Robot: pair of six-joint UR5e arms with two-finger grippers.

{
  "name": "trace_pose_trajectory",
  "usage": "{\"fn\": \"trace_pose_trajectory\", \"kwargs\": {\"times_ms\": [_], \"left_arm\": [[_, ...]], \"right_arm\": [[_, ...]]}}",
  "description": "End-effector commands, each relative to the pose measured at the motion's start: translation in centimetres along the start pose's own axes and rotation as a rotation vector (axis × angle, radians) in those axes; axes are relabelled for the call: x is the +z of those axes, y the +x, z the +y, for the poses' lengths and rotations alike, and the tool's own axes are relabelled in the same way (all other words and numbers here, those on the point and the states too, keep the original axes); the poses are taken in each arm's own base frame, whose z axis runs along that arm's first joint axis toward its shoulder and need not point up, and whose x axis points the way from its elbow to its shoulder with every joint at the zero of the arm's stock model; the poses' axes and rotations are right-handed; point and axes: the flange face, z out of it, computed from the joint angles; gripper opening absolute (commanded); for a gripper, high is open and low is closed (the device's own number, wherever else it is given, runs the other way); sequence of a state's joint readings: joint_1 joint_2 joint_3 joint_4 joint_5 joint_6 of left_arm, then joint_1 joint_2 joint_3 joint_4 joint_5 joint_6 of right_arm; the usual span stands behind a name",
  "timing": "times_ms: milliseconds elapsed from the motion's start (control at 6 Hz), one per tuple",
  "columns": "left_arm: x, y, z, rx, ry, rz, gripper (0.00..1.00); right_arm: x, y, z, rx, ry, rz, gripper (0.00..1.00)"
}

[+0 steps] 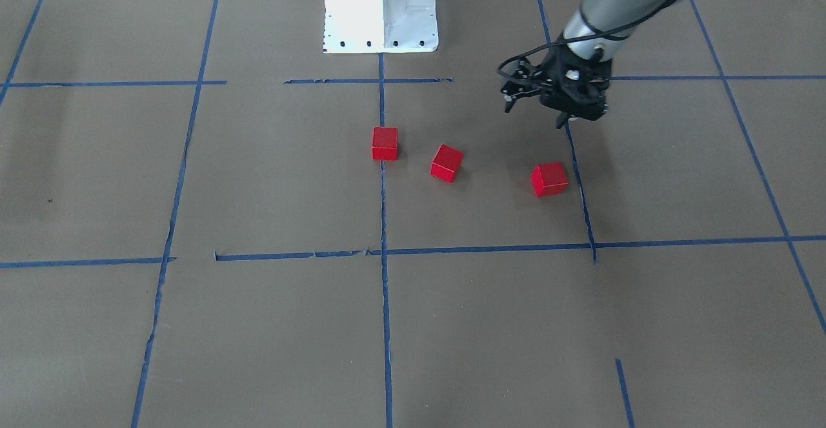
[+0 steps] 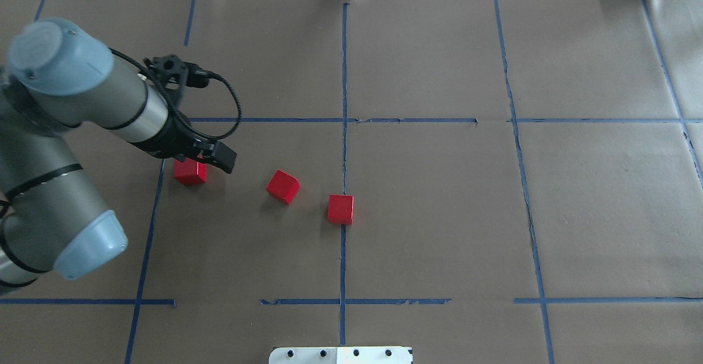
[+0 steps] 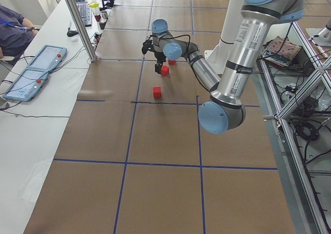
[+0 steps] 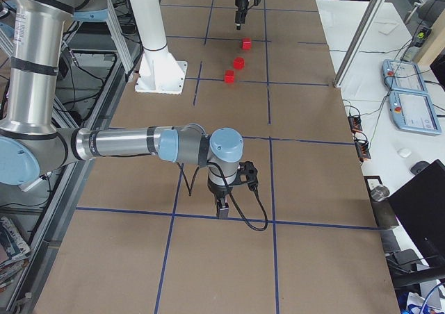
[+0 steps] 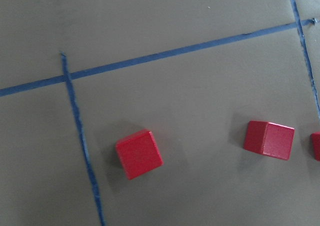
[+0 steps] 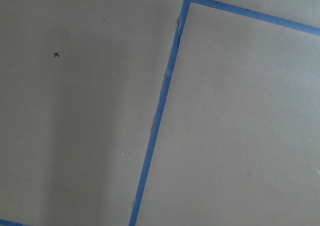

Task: Form red blocks into L shape at center
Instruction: 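Move the left gripper over the tilted red cube, then close the left gripper on the tilted red cube and lift it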

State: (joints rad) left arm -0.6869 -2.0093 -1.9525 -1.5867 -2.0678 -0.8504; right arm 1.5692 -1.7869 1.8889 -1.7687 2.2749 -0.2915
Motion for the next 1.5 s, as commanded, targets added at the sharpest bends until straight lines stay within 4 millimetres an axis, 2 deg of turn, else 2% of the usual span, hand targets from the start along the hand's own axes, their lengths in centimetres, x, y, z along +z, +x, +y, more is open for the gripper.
{"fn": "trace_pose_trajectory", "kwargs": {"times_ms": [0, 167, 333, 500, 667, 833, 1000, 1167, 1333], "left_arm": [[5.1, 4.2, -1.3, 0.032, 0.059, -0.068, 1.0], [8.4, 4.4, -1.1, 0.049, 0.06, -0.054, 1.0], [10.6, 4.4, -1.0, 0.058, 0.067, -0.056, 1.0], [10.9, 5.2, -1.3, 0.061, 0.065, -0.051, 1.0], [11.5, 6.8, -0.3, 0.065, 0.05, -0.037, 1.0], [12.1, 7.4, -0.2, 0.045, 0.041, -0.038, 1.0], [13.1, 8.4, -1.2, 0.037, 0.034, -0.045, 1.0], [13.9, 8.5, -1.6, 0.034, 0.027, -0.056, 0.97], [14.2, 8.3, -1.7, 0.032, 0.023, -0.061, 0.89]], "right_arm": [[0.1, 0.1, 0.0, 0.002, -0.002, -0.001, 1.0], [0.1, 0.1, 0.0, 0.003, -0.003, -0.001, 1.0], [0.1, 0.1, 0.0, 0.003, -0.003, -0.001, 1.0], [0.2, 0.2, 0.1, 0.003, -0.004, 0.0, 1.0], [0.2, 0.2, 0.1, 0.004, -0.004, 0.0, 1.0], [0.3, 0.2, 0.1, 0.004, -0.005, 0.0, 1.0], [0.3, 0.3, 0.1, 0.005, -0.007, 0.0, 1.0], [0.3, 0.3, 0.1, 0.005, -0.007, 0.0, 1.0], [0.3, 0.3, 0.1, 0.005, -0.007, 0.0, 1.0]]}}
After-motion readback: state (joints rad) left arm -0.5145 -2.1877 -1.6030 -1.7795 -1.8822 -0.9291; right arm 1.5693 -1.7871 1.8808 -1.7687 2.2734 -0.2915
